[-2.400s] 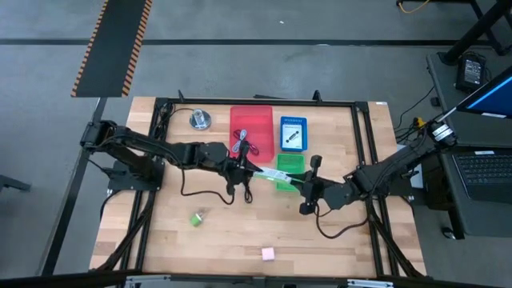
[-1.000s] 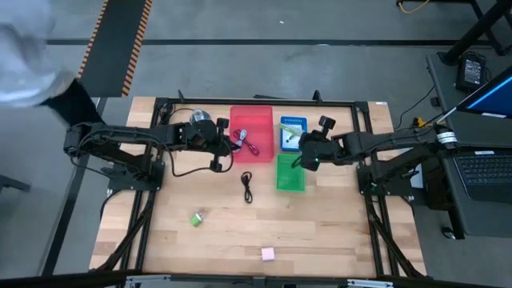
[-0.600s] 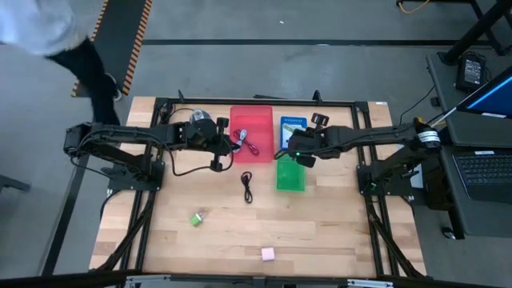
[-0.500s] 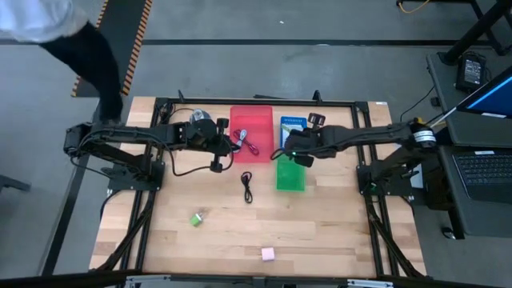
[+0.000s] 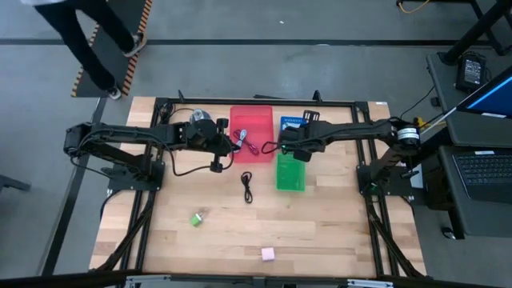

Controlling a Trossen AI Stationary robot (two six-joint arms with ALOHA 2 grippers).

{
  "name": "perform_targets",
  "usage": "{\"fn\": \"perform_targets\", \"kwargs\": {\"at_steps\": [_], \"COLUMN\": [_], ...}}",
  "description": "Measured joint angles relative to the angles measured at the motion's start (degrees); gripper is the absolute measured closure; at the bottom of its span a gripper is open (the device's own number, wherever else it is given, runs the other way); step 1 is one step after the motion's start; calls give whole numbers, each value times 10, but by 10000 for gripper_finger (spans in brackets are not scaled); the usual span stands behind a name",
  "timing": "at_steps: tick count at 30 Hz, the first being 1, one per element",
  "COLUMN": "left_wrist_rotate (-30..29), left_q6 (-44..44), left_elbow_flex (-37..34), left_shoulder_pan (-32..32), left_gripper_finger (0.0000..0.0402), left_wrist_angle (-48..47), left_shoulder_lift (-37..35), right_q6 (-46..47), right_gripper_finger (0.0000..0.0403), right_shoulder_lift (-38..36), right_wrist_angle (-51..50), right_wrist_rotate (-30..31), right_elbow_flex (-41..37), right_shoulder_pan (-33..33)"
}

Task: Pick and place items into bin
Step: Put the white card reader box into the blue bin

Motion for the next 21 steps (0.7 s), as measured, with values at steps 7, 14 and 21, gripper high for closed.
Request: {"fn": "perform_targets", "kwargs": {"at_steps": [7,14,21], "left_wrist_rotate": [0,2,14], "left_q6": [0,-6,-22], "left_elbow_flex": [0,0,0], "left_shoulder_pan": [0,0,-1], "left_gripper_finger": [396,400,396], "left_wrist_angle": [0,0,-1], "left_shoulder_lift": [0,0,0], "right_q6": [-34,-46,-46], "right_gripper_finger": [382,382,382], "right_shoulder_lift": [7,10,13], "right_wrist_angle": [21,46,45], "right_wrist_rotate": [0,-15,-26], "right_elbow_flex": [0,-1,-2], "right_shoulder_pan": [-5,-12,-27]}}
